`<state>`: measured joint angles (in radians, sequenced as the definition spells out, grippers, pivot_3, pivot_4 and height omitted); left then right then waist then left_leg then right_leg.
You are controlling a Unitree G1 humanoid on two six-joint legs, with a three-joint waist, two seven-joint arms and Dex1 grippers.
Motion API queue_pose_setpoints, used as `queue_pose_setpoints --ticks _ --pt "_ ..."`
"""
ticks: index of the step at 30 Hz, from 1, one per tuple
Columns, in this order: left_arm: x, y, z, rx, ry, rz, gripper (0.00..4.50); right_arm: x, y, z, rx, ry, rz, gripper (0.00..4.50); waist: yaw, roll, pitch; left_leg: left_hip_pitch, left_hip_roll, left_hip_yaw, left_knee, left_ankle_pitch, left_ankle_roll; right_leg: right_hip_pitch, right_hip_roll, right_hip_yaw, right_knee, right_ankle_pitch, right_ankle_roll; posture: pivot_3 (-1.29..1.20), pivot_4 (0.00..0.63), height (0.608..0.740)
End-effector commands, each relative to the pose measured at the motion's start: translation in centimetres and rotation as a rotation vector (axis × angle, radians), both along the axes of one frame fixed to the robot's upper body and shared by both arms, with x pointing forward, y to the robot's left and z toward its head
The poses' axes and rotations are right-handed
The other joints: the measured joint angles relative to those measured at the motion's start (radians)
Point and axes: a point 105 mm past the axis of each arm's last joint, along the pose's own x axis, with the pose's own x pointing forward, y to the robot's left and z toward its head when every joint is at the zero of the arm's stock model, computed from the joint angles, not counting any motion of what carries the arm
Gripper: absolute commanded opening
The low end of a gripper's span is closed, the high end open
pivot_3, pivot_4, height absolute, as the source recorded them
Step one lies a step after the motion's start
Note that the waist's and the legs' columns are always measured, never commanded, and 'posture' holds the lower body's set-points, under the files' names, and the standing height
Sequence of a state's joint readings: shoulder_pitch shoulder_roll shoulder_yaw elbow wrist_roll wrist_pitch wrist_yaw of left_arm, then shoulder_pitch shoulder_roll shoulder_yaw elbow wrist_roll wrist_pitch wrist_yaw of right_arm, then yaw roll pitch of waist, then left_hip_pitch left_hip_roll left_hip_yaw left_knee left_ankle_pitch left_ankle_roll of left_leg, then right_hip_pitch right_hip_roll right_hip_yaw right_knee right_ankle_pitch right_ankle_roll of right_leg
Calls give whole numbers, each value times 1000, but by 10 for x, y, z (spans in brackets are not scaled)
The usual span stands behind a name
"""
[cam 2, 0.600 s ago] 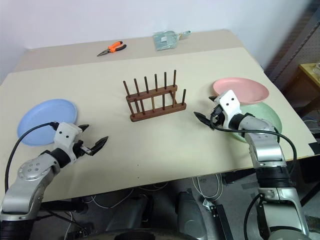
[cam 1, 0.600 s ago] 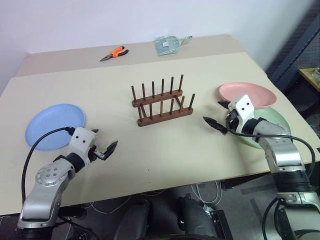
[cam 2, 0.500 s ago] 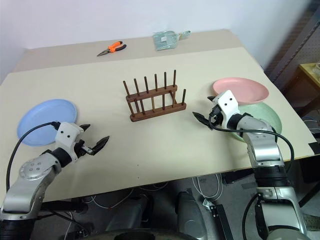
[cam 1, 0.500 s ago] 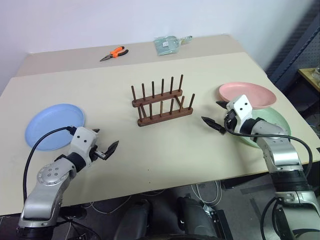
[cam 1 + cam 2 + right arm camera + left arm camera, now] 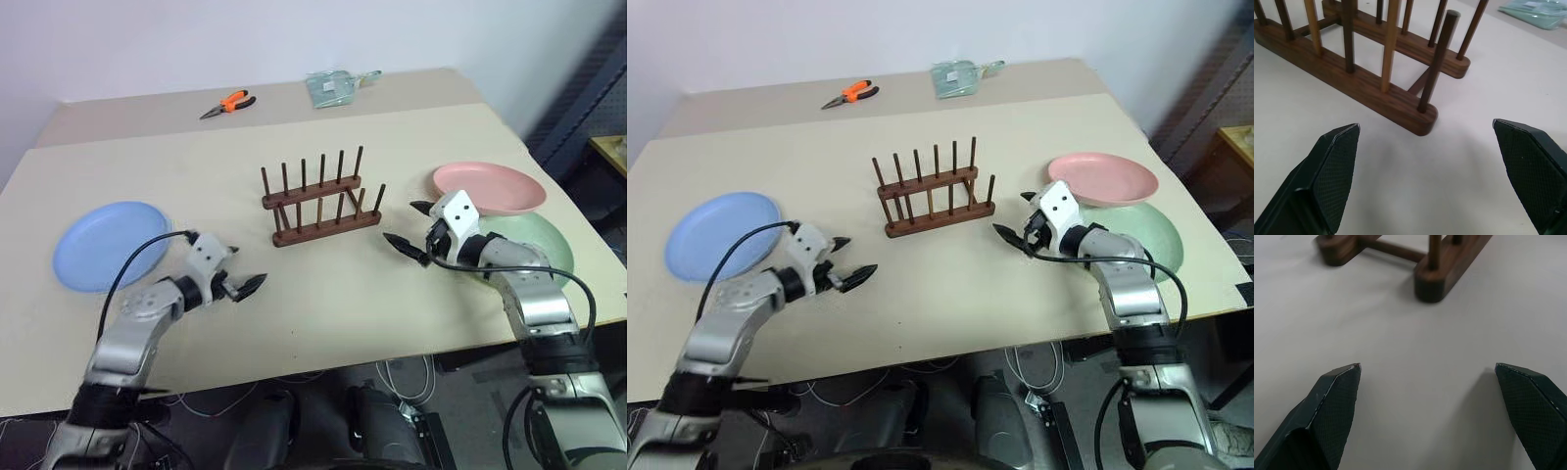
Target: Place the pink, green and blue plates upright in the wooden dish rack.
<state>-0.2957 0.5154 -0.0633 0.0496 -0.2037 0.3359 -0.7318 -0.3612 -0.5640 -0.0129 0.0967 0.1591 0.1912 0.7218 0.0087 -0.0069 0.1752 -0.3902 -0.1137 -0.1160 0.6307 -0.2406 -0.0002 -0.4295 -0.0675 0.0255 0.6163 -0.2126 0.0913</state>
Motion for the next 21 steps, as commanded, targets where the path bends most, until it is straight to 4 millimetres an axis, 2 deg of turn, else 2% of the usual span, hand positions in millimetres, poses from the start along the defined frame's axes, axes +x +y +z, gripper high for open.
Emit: queue_pose_setpoints --ticks 1,5,8,11,16,17,21 --pt "23 -21 1 2 1 -94 4500 -9 6 9 -6 -73 -27 4470 8 0 0 0 0 0 1 0 0 0 1 0 0 0 0 0 150 740" --pt "40 -39 -6 35 25 -173 4500 -23 7 4 -6 -74 -63 4470 1 0 0 0 0 1 0 0 0 0 1 1 0 0 1 0 150 740" --pt "45 -51 -9 22 53 -221 4500 -31 8 4 2 -78 -89 4470 3 0 0 0 0 1 1 0 0 -1 0 1 1 0 1 0 150 740" --pt "49 -56 -13 57 57 -244 3699 -35 5 6 0 -82 -115 4500 4 0 -1 0 0 1 1 0 0 0 1 1 1 0 1 0 150 740" --pt "44 -56 -15 54 47 -279 1103 -37 3 6 -19 -81 -123 4500 3 -1 -1 0 0 1 1 0 0 0 1 1 1 1 1 0 150 740" --pt "40 -56 -16 60 40 -296 799 -37 2 6 -23 -81 -123 4500 1 -1 -1 0 0 1 1 0 0 0 1 1 1 1 1 0 150 740" --pt "25 -60 -15 61 5 -370 781 -35 -7 9 -47 -78 -131 4500 0 0 -1 1 0 1 1 0 0 0 1 1 1 1 1 0 150 740"
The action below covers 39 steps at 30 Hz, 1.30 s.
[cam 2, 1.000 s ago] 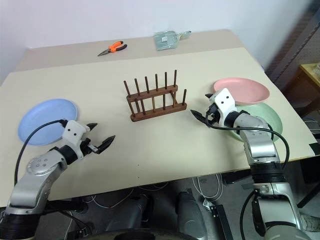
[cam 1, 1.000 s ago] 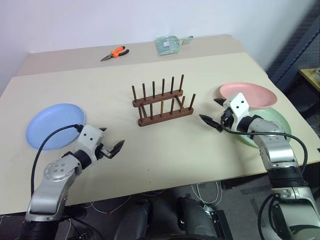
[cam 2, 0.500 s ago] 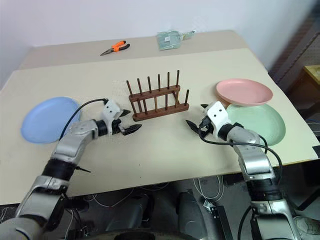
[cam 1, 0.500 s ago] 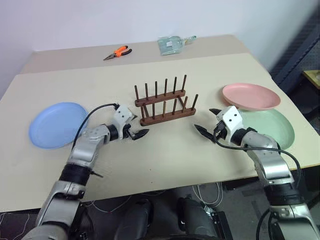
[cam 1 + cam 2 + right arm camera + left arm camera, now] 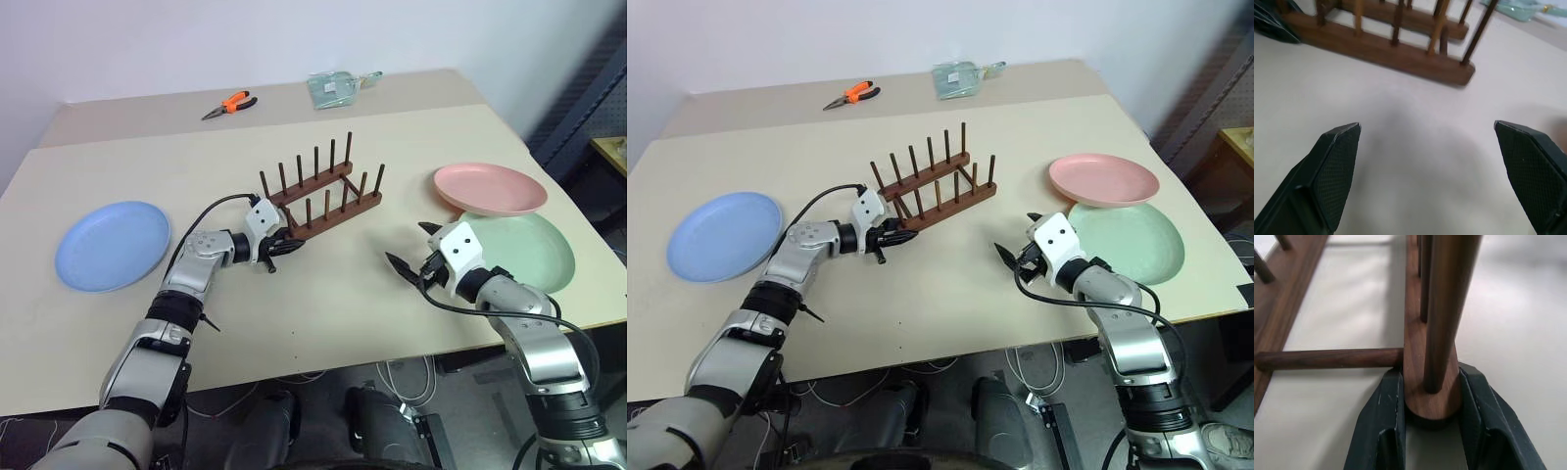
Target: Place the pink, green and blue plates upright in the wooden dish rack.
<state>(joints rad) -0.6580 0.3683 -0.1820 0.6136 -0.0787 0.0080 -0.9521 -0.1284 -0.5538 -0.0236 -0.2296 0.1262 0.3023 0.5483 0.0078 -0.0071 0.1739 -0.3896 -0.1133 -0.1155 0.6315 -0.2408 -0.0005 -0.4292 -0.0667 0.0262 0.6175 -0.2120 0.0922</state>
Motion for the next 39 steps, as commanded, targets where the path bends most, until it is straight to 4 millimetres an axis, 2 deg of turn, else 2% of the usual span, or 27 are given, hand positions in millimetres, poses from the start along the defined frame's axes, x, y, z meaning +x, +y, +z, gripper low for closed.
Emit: queue_pose_setpoints --ticks 1,6,9,15,19,20,22,23,25,28,29,31,33,37,39 --pt "-20 -3 -10 19 27 -86 781 1 -13 16 -30 -42 -18 4500 2 0 0 0 0 0 0 0 0 0 0 0 0 0 0 0 150 740" --pt "-53 -11 -1 16 2 -253 781 -4 -35 16 -88 -16 -38 4500 3 0 0 0 0 0 0 0 0 0 0 0 0 0 0 0 150 740" --pt "-64 -11 1 22 13 -301 781 -4 -47 15 -111 -7 -61 4500 5 0 0 0 0 0 0 0 0 0 -1 0 -1 0 0 0 150 740" --pt "-54 9 -9 114 26 -190 3787 -9 -58 7 -140 34 -65 4500 3 0 0 0 0 0 0 0 0 0 -1 0 -1 0 0 0 150 740" --pt "-66 33 -17 161 84 -137 3787 -16 -61 2 -146 76 -42 4500 -3 0 0 0 1 0 0 0 0 0 0 0 0 0 0 0 150 740" --pt "-72 37 -17 158 101 -135 3823 -18 -61 2 -141 87 -28 4231 -9 0 0 0 1 0 0 0 0 0 0 0 0 0 0 0 150 740" --pt "-87 42 -16 135 139 -133 3276 -24 -54 -1 -127 122 21 3630 -19 1 -1 1 2 0 -1 0 0 0 0 0 0 0 0 0 150 740" --pt "-95 41 -16 125 158 -144 2982 -29 -48 -4 -125 144 60 3100 -20 2 -1 1 2 0 -1 0 0 0 0 0 0 0 0 0 150 740" --pt "-112 33 -15 86 196 -169 1980 -38 -32 -11 -115 190 144 2097 -21 2 -1 1 2 0 -1 0 0 0 0 1 0 0 -1 0 150 740" --pt "-120 18 -13 46 217 -165 432 -46 -16 -20 -110 228 207 443 -16 2 -1 1 3 0 -1 0 0 1 0 1 -1 0 -1 0 150 740" --pt "-122 10 -14 35 222 -166 414 -47 -11 -24 -117 238 225 28 -12 2 -1 1 3 0 0 0 0 2 0 1 -1 0 -1 0 150 740" --pt "-123 -2 -16 27 212 -160 414 -46 -3 -30 -131 232 233 28 0 2 -1 1 2 0 1 0 1 3 0 0 -2 -1 -1 0 150 740" --pt "-118 -11 -21 16 203 -118 414 -35 1 -33 -141 208 195 28 6 2 -1 0 2 0 1 -1 1 3 0 0 -3 -1 -1 0 150 740" --pt "-93 -18 -33 20 151 45 414 -17 8 -37 -176 176 147 28 9 1 -2 0 1 0 2 0 1 3 -1 0 -3 0 -1 0 150 740" --pt "-75 -11 -37 21 138 163 414 -2 10 -35 -177 137 97 28 8 1 -3 1 1 0 2 0 1 4 -1 0 -3 0 -1 0 150 740"
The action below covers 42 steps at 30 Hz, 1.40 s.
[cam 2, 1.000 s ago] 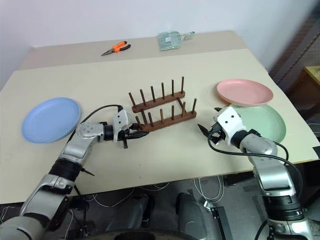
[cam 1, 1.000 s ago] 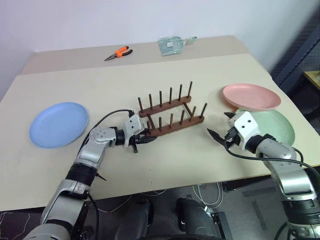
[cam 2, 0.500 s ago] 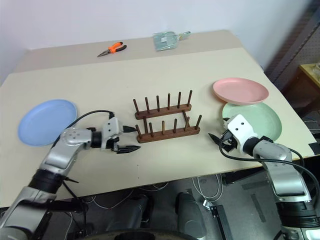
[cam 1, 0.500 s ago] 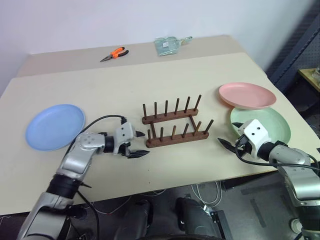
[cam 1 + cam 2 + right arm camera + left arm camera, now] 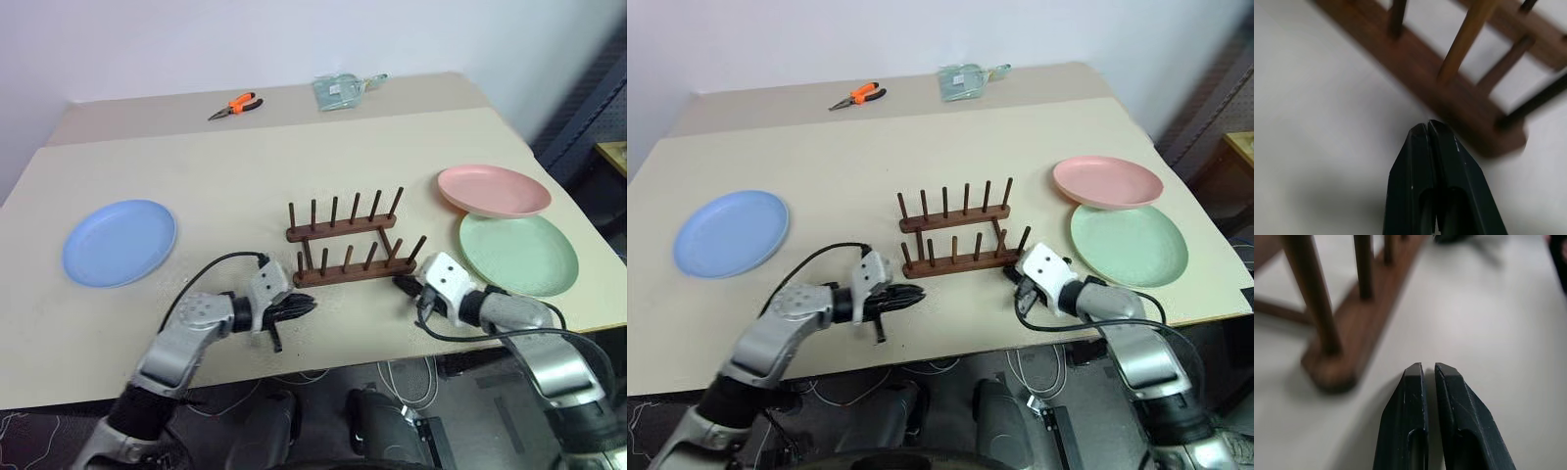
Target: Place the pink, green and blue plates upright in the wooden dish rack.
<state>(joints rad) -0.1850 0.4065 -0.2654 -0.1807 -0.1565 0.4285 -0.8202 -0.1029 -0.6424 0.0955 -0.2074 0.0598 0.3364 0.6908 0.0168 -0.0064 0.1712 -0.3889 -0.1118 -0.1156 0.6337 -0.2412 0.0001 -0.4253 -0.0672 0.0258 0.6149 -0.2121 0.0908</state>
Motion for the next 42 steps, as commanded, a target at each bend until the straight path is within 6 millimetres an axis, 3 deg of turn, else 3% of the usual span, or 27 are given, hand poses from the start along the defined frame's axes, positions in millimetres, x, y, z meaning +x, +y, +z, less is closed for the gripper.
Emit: queue_pose_setpoints --ticks 1,7,14,17,21,23,26,29,36,39,42 --pt "33 22 -20 89 2 236 414 24 0 6 -16 -82 -79 28 -2 -1 -1 0 0 0 0 0 0 0 0 0 0 0 0 0 150 740" --pt "69 35 -18 65 -29 409 414 57 -1 10 -16 -130 -148 28 -7 -1 -4 4 1 1 -2 1 -2 1 3 0 1 2 -2 0 150 740" --pt "75 36 -15 38 -40 427 414 64 -2 17 16 -138 -134 28 -8 -1 -6 4 2 1 -2 1 -2 1 3 0 2 2 -2 0 150 740" --pt "64 31 -10 19 -53 368 414 54 -10 36 -21 -192 -83 896 -9 0 -6 4 2 1 -2 1 -2 1 3 0 2 2 -2 0 150 740" --pt "50 25 4 -44 -70 294 414 45 -30 78 -94 -317 -83 2835 -10 0 -6 4 2 1 -3 1 -2 0 3 0 1 2 -2 0 150 740" --pt "41 21 12 -78 -76 240 414 43 -54 99 -191 -379 -123 2835 -8 0 -6 3 2 1 -3 1 -2 -1 3 0 1 2 -2 0 150 740" --pt "29 13 19 -96 -79 162 414 45 -85 106 -398 -404 -166 2835 -4 0 -6 2 2 1 -2 1 -2 -1 3 0 0 2 -2 0 150 740" --pt "22 7 24 -105 -88 105 414 51 -110 100 -543 -401 -215 2835 -4 -1 -5 1 2 1 -2 1 -2 -1 2 0 -1 2 -2 0 150 740" --pt "25 1 31 -129 -98 100 414 69 -138 73 -757 -376 -223 2835 -7 0 -5 1 3 3 -3 1 -2 -1 2 0 0 2 -3 0 150 740" --pt "22 1 31 -123 -103 102 414 77 -144 69 -798 -389 -239 1922 -7 0 -5 1 3 3 -3 1 -2 -2 3 0 0 2 -3 0 150 740" --pt "19 4 30 -121 -101 107 414 80 -142 72 -790 -414 -234 408 -6 0 -4 1 3 3 -3 1 -2 -2 3 0 0 2 -3 0 150 740"
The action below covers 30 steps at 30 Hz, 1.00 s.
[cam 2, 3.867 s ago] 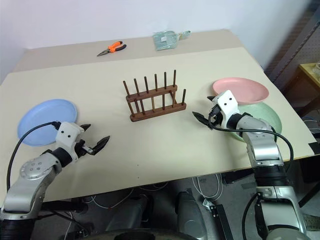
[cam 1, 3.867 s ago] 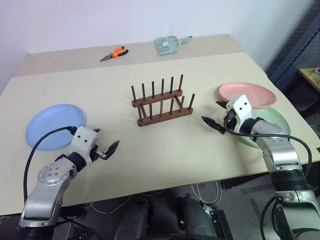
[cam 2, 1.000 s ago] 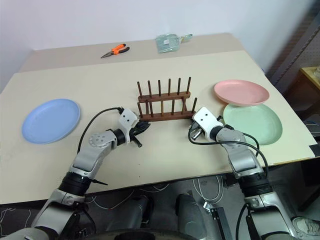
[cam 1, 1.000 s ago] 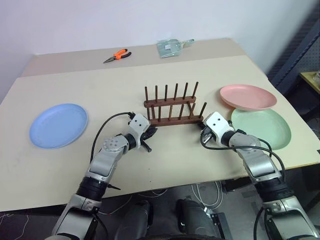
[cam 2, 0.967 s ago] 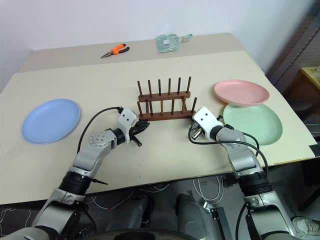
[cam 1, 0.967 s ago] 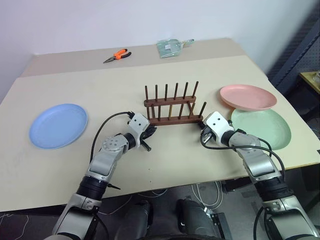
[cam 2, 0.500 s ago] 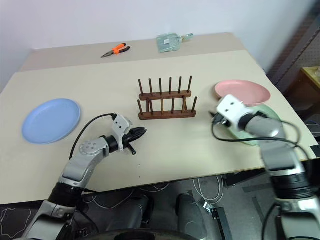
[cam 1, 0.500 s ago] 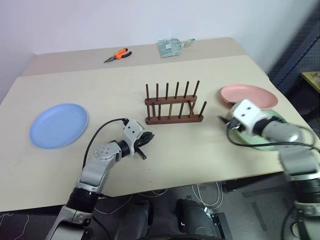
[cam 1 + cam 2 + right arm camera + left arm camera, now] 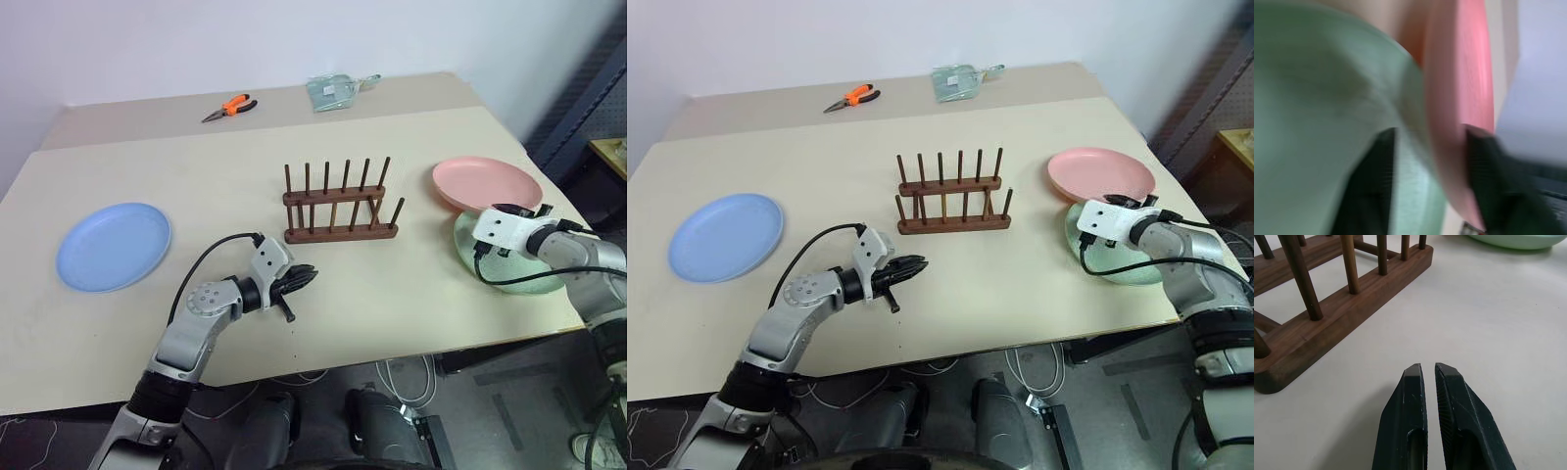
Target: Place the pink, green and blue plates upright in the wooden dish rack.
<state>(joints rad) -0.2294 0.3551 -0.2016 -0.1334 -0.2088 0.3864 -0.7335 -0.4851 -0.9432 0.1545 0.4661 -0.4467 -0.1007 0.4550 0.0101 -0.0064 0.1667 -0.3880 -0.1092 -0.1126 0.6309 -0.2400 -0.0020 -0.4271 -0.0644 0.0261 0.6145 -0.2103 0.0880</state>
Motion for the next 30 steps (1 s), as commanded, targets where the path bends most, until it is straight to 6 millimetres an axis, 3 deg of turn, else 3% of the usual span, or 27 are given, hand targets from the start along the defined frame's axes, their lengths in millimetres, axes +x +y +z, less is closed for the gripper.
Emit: queue_pose_setpoints --ticks 1,6,9,12,15,17,20,30 --pt "-6 1 9 -11 -33 -4 414 5 6 17 -14 -73 34 54 0 0 0 0 0 0 0 0 0 0 0 0 0 0 0 0 150 740" --pt "-9 4 5 1 -32 5 414 3 16 43 -49 -165 89 54 0 1 1 0 0 0 0 0 0 0 0 0 0 0 0 0 150 740" --pt "-6 9 7 -5 -41 31 414 0 40 73 64 -267 167 54 -1 1 1 0 0 0 0 0 0 0 0 0 0 0 0 0 150 740" --pt "-2 16 11 -25 -50 64 414 -13 96 114 535 -340 346 54 -5 0 2 -1 1 0 0 0 0 0 1 0 0 0 0 0 150 740" --pt "-1 21 13 -33 -53 72 414 -44 146 143 1026 -212 573 54 -8 0 2 -1 2 -2 0 0 0 0 1 1 0 0 0 0 150 740" --pt "-1 22 13 -28 -57 68 414 -65 169 146 1184 -66 688 54 1 0 3 -1 2 -3 0 0 0 -1 1 0 0 0 0 0 150 740" --pt "-2 22 16 -45 -65 62 414 -80 184 142 1297 88 744 54 10 0 3 -3 1 -4 1 -1 1 0 0 -1 -1 0 0 0 150 740" --pt "-11 19 22 -80 -70 57 414 -66 180 119 1321 178 660 54 1 0 3 -3 1 -2 1 -1 2 -1 -1 0 -1 0 0 0 150 740"
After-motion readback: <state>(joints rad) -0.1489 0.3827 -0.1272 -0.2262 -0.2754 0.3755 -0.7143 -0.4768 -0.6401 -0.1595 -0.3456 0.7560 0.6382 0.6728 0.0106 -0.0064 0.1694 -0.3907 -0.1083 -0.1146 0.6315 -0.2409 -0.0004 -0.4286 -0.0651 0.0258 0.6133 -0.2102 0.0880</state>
